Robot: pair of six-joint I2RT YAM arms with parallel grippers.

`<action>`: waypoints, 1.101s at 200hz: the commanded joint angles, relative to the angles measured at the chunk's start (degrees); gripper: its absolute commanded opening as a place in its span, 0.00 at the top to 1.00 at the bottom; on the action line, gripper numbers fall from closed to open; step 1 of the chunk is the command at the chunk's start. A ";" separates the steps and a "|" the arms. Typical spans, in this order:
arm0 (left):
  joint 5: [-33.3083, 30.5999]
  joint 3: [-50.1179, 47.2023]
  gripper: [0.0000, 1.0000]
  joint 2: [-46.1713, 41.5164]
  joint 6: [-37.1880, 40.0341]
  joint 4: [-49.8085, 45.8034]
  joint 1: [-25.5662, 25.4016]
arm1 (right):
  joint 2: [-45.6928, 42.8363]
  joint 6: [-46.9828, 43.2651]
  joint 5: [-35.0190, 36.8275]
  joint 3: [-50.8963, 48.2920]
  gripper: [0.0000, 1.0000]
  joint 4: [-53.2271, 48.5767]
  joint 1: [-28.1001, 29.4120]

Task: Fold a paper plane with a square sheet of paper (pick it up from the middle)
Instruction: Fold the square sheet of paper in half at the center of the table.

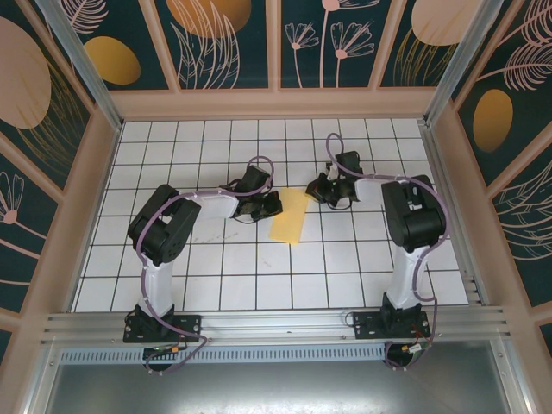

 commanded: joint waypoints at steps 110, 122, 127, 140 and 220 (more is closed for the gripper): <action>-1.12 -2.57 1.00 -0.01 0.82 -5.25 -0.28 | -14.83 6.31 -2.91 -23.40 0.95 7.39 12.21; -1.21 -2.52 1.00 -0.04 0.85 -5.43 -0.31 | -14.67 4.96 -0.73 -23.80 0.95 4.54 12.25; -1.28 -2.61 1.00 -0.13 0.91 -5.48 -0.27 | -14.85 4.42 -0.13 -24.06 0.95 3.85 12.16; -1.30 -2.74 1.00 -0.16 0.82 -5.19 -0.24 | -16.02 3.63 0.05 -24.61 0.94 3.18 12.21; -0.87 -2.48 1.00 0.05 0.82 -5.17 -0.26 | -17.25 3.93 -3.84 -26.94 0.94 8.28 13.74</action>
